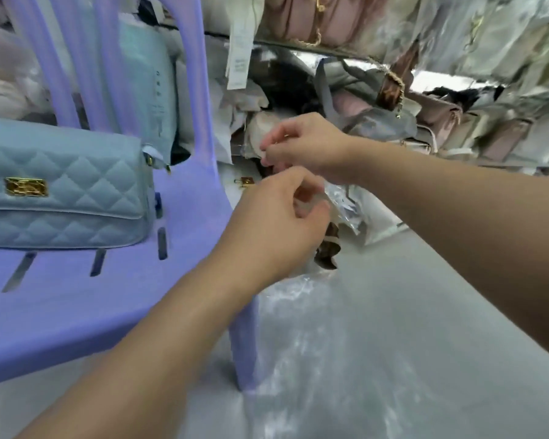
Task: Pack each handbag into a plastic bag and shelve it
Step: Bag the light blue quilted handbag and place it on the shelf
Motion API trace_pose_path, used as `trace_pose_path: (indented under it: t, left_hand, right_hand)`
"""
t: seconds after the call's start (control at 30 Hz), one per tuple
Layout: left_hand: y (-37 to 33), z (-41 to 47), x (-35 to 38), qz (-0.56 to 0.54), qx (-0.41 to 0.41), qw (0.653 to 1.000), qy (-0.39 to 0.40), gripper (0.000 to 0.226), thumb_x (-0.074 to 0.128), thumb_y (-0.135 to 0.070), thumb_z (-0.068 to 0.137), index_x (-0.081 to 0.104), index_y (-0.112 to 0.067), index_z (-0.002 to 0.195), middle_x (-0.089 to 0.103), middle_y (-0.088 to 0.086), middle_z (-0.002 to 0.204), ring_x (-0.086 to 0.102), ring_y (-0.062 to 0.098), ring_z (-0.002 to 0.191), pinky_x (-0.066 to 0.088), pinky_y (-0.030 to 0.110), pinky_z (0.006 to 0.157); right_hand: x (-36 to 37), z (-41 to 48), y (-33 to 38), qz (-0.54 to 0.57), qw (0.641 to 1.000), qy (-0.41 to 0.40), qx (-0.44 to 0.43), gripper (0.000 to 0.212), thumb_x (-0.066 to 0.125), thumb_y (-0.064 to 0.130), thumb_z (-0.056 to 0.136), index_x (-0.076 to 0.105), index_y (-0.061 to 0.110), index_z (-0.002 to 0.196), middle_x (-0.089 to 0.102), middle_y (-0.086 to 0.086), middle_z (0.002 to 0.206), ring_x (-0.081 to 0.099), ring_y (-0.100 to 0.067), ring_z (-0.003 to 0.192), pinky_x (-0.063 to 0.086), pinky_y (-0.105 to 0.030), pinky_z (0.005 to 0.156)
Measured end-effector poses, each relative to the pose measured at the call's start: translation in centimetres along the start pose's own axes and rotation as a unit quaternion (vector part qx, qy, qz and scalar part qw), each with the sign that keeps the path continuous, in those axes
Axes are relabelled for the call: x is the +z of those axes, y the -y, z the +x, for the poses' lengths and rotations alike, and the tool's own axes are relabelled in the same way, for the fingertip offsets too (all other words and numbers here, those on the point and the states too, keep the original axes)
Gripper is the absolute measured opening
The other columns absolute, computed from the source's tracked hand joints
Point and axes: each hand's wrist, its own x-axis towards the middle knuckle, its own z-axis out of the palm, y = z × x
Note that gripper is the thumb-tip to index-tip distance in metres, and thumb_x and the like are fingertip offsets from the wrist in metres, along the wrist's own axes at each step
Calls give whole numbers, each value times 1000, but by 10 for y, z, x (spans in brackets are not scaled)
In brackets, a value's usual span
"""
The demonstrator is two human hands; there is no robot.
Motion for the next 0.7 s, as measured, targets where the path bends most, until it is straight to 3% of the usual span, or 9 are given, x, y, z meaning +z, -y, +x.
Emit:
trace_pose_path:
  t: [0.1,0.2,0.3,0.4,0.47,0.53,0.63,0.7]
  left_hand:
    - [9,-1,47,-10,-76,997,32,2,63,-33,90,65,-33,91,69,-15,87,66,0,73,51,20,60]
    - [36,-10,95,48,-117,989,78,7,62,-29,90,68,-29,94,70,-11,91,67,9,81,50,24,64]
    - [79,-23,136,113,-218,960,137,25,63,-38,91,63,-27,113,67,-5,113,63,16,99,49,25,76]
    - [116,-45,171,174,-339,894,236,76,59,-63,87,35,-27,149,46,8,145,51,27,127,46,37,103]
    - [130,-59,190,233,-370,853,287,101,60,-71,82,8,-27,158,31,12,152,41,35,136,42,43,108]
    - [139,-65,203,254,-377,830,324,106,65,-63,84,1,-25,159,36,13,151,46,34,133,46,39,104]
    - [142,-61,214,225,-367,826,365,64,62,-35,89,37,-22,147,57,2,136,60,23,114,53,32,94]
    - [135,-51,220,170,-356,838,376,52,53,-25,92,45,-24,144,59,-2,135,61,21,113,53,30,90]
  right_hand:
    - [-7,-24,-47,-65,997,37,13,12,73,4,84,76,6,96,72,1,78,63,-3,66,56,-21,64]
    - [1,-45,-100,-141,987,77,28,9,69,8,86,74,14,91,65,11,70,58,0,60,48,-18,60]
    - [24,-61,-166,-225,964,117,78,7,65,24,90,71,22,93,71,6,90,67,-17,91,54,-30,81]
    - [51,-83,-226,-292,915,232,151,42,57,50,99,68,17,123,65,-7,128,54,-27,127,48,-37,101]
    - [62,-97,-255,-258,907,259,209,59,50,61,99,57,19,140,53,-11,142,42,-27,137,44,-38,104]
    - [70,-102,-280,-161,913,231,294,71,50,70,94,43,24,148,41,-13,149,51,-31,124,53,-40,97]
    - [76,-103,-298,0,894,188,407,88,57,75,86,18,33,153,38,-12,153,57,-39,120,60,-52,88]
    - [76,-101,-301,81,877,171,441,97,65,71,84,5,38,152,41,-10,150,59,-40,113,61,-51,87]
